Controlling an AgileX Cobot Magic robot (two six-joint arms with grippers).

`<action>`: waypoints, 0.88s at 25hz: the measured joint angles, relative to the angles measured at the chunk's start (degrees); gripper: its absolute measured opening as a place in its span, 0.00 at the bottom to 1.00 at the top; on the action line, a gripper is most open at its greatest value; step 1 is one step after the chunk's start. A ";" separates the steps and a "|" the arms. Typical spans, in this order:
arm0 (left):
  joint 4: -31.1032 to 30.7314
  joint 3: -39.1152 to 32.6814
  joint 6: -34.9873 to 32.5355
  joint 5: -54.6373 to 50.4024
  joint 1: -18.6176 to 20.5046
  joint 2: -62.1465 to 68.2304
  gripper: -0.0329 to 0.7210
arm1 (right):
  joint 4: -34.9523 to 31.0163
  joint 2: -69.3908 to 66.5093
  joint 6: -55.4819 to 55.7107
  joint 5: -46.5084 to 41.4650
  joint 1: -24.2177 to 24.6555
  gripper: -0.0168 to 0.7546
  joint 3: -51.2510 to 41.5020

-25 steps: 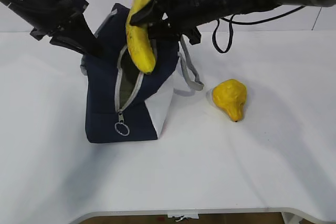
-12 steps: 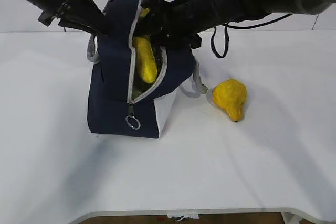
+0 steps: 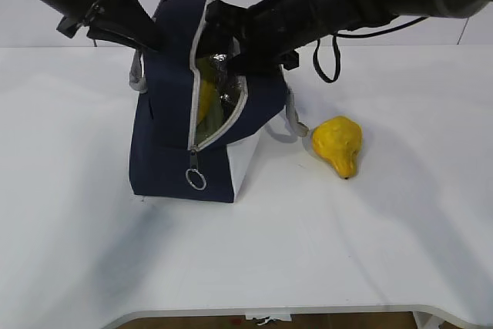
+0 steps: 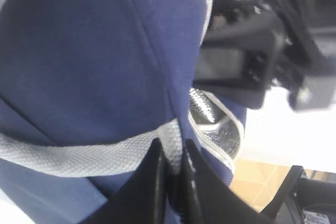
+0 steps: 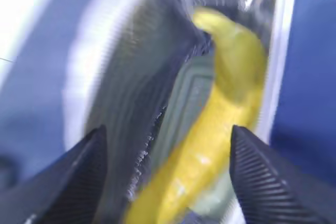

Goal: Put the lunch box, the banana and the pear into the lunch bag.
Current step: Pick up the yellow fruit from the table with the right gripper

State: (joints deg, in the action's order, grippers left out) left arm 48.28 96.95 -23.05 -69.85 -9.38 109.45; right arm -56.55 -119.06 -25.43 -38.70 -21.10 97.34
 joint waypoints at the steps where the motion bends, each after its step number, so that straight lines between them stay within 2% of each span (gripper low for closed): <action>1: -0.13 0.00 0.00 0.00 0.00 0.00 0.06 | 1.48 0.77 0.00 -0.40 0.10 0.74 0.00; 6: -0.35 0.00 0.00 0.00 0.00 0.00 0.06 | 10.03 5.31 2.66 -3.38 1.78 0.75 0.22; 12: -0.48 0.00 0.00 0.00 0.00 0.00 0.06 | 28.16 8.92 11.74 -13.61 3.64 0.75 0.20; 22: -0.48 0.00 0.00 0.00 0.00 0.00 0.06 | 49.12 9.67 24.89 -28.58 3.64 0.75 0.84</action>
State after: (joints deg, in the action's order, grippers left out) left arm 47.80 96.95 -23.05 -69.85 -9.38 109.45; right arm -7.43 -109.40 -0.54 -67.28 -17.46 98.18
